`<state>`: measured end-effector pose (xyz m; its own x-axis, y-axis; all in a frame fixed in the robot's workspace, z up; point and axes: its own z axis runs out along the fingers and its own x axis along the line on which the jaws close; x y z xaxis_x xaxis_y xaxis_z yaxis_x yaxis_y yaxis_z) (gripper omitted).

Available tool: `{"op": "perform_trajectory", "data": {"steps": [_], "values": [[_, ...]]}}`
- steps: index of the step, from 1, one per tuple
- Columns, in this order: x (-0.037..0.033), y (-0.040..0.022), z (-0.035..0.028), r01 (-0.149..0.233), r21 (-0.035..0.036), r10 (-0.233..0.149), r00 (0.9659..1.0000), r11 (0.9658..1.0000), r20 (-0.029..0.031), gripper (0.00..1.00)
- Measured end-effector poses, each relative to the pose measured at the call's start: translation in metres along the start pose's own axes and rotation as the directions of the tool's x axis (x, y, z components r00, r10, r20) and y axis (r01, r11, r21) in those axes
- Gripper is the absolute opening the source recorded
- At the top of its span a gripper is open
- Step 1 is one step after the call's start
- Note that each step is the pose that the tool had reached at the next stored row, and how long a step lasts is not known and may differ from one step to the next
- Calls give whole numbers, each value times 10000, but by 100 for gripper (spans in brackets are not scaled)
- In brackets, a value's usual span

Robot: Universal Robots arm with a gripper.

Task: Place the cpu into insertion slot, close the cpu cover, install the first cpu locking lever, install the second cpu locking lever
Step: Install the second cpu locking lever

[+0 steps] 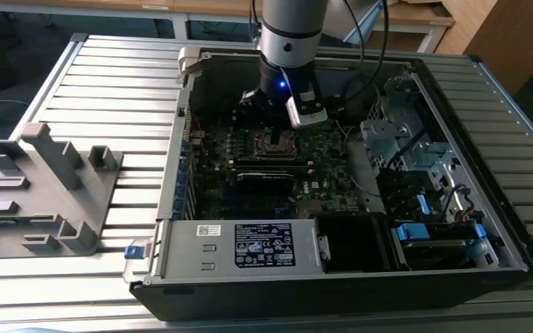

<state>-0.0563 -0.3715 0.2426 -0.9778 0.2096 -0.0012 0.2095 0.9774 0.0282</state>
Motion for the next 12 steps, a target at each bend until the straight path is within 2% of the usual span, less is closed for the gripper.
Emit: {"op": "perform_trajectory", "data": {"steps": [6, 12], "values": [[-10, -44, 2, 0, -3, 0, 10000, 10000, -1, 10], [-15, -70, 39, 49, 0, -49, 10000, 10000, -8, 10]]}}
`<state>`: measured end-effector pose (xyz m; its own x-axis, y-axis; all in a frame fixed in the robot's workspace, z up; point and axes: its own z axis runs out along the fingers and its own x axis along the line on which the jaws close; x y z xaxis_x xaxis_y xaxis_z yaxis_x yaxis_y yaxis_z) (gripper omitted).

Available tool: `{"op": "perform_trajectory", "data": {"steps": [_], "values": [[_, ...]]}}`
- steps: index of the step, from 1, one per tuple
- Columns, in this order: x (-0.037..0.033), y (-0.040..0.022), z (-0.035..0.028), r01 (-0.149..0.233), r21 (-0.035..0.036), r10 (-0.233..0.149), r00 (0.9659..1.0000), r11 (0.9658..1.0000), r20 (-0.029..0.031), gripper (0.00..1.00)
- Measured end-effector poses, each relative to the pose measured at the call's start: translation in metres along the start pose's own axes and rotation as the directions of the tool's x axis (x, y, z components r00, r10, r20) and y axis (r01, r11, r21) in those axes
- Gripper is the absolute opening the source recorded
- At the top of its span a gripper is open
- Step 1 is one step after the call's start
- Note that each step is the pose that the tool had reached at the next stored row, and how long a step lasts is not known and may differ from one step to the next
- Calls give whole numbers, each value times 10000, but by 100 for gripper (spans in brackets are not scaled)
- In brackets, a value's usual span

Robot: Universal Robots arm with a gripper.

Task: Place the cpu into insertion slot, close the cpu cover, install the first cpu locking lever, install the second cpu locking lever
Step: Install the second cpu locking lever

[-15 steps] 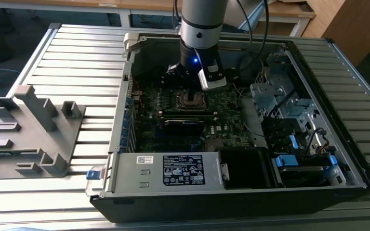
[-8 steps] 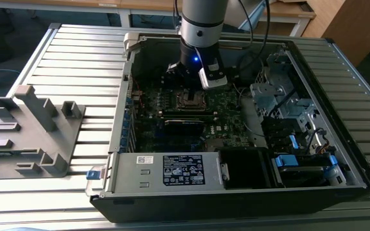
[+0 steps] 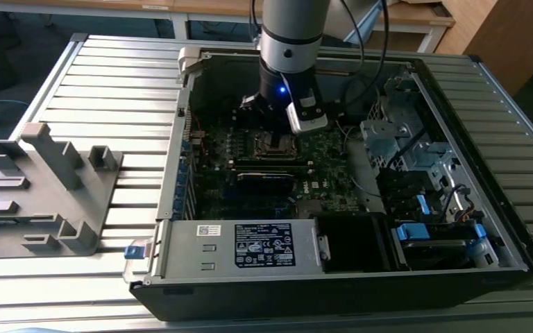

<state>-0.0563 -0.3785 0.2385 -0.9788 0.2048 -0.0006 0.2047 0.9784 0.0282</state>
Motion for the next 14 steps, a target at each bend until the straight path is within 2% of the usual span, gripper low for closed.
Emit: {"op": "perform_trajectory", "data": {"steps": [5, 10, 14], "values": [[9, -12, 36, 42, -1, -42, 10000, 10000, -1, 10], [61, -25, 90, 42, 0, -42, 10000, 10000, -3, 10], [63, -26, 95, 42, 3, -42, 10000, 10000, -3, 10]]}}
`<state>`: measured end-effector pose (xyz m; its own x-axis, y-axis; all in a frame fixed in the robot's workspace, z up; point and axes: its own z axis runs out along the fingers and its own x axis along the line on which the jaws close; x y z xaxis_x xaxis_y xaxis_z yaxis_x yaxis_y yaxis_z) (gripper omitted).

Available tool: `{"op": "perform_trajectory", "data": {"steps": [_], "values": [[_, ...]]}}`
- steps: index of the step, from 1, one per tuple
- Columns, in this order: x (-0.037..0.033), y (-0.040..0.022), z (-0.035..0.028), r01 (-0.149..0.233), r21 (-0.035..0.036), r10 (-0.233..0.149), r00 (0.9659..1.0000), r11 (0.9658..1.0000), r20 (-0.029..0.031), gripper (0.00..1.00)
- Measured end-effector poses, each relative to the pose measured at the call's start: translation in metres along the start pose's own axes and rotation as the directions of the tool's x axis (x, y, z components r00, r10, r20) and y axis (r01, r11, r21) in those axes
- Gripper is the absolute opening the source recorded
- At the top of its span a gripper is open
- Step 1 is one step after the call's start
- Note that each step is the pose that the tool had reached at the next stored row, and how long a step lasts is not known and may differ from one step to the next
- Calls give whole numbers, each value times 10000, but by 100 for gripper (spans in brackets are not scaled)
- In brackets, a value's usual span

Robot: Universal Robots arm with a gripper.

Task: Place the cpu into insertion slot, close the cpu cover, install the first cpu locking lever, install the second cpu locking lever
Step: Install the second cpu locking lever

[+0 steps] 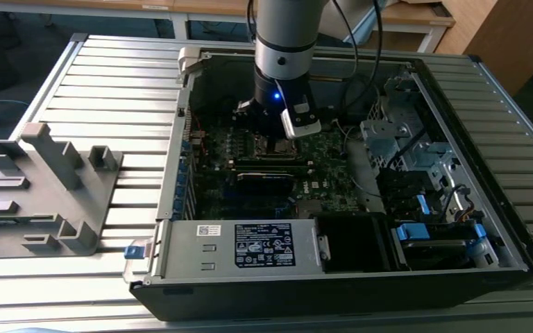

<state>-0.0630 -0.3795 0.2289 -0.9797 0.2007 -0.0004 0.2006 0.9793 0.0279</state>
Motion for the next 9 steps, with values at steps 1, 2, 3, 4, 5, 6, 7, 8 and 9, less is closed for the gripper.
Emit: {"op": "perform_trajectory", "data": {"steps": [1, 2, 3, 4, 5, 6, 7, 8, 9], "values": [[0, 0, 1, 0, -2, 0, 10000, 10000, 1, 10], [0, 0, 1, 0, -2, 0, 10000, 10000, 1, 10], [0, 0, 1, 0, -2, 0, 10000, 10000, 1, 10], [0, 0, 2, 0, -2, 0, 10000, 10000, 1, 10], [0, 0, 2, -1, -2, 1, 10000, 10000, 1, 10], [0, 0, 2, 0, -2, 0, 10000, 10000, 1, 10], [0, 0, 2, -1, -2, 1, 10000, 10000, 1, 10], [0, 0, 2, 0, -1, 0, 10000, 10000, 1, 10], [0, 0, 2, -1, -2, 1, 10000, 10000, 1, 10]]}}
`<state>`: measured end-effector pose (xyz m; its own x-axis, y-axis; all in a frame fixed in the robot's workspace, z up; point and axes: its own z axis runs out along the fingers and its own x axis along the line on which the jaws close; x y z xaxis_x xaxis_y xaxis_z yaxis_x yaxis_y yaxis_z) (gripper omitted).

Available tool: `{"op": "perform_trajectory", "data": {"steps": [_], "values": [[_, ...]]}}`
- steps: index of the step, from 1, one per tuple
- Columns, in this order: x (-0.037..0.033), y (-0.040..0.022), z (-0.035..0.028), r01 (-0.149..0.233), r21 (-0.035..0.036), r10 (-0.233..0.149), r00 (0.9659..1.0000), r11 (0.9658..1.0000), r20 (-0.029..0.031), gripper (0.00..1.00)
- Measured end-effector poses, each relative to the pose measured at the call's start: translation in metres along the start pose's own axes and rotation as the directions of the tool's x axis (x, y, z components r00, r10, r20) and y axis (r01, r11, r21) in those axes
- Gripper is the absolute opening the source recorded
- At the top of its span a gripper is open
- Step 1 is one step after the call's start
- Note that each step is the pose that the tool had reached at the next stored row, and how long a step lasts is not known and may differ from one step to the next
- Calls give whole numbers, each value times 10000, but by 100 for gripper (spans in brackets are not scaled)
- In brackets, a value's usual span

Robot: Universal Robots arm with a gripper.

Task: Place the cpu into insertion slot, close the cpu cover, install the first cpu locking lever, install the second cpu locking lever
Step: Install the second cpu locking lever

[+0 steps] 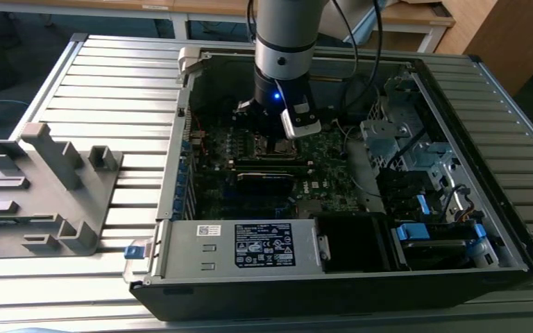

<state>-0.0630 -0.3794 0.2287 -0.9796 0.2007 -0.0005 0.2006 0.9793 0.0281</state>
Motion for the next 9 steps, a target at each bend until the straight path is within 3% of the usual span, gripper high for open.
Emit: {"op": "perform_trajectory", "data": {"steps": [9], "values": [[4, -2, 60, 0, -1, 0, 10000, 10000, 1, 10]]}}
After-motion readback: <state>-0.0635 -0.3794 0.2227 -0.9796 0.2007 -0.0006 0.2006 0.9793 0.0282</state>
